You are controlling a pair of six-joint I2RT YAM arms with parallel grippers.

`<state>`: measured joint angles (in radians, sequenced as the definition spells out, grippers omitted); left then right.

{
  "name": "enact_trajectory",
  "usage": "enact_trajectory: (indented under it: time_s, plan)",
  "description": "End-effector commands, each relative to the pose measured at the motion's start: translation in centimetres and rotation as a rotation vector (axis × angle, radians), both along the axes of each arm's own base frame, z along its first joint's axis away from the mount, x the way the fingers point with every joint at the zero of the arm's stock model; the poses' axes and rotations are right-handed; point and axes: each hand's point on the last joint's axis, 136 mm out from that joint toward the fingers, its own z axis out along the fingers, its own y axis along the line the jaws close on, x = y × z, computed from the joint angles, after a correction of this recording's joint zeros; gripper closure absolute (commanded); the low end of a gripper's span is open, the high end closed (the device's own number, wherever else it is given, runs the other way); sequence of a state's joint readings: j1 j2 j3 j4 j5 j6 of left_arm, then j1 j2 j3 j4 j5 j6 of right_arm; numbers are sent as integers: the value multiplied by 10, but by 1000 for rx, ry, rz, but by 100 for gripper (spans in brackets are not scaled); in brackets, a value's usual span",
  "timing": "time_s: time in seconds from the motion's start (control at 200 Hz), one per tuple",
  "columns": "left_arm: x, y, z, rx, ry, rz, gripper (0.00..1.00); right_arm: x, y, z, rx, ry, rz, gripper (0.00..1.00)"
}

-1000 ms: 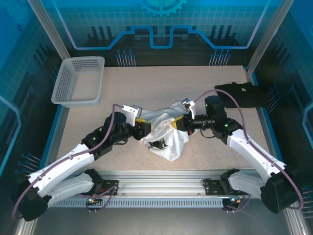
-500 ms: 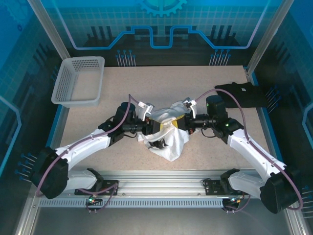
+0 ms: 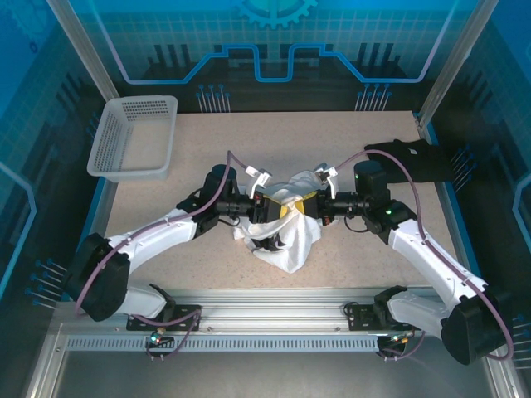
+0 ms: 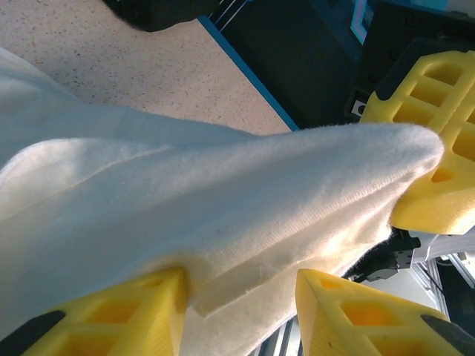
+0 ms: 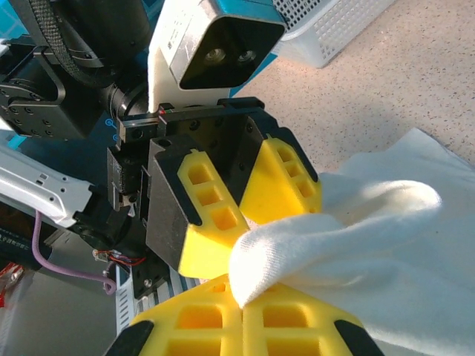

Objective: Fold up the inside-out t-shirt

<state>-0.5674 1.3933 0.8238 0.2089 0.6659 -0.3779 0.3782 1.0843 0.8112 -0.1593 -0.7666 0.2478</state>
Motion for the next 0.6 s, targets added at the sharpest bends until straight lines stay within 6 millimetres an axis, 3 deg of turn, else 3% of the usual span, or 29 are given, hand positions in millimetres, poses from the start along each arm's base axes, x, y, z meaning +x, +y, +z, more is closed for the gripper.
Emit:
enact_trajectory:
  time_s: [0.0,0.225,0.395,0.595]
  plan:
    - [2,-6,18,-49,-24,-44,65,1,-5,1,8,2,-18,100]
    - [-2,1,20,-19,-43,-20,85,7,-13,-5,-21,16,-70,100]
    - [-10,7,35,-20,-94,-3,100,15,-11,-11,-45,57,-99,100]
    - [-23,7,57,-12,-165,-4,100,25,-14,-20,-133,94,-196,98]
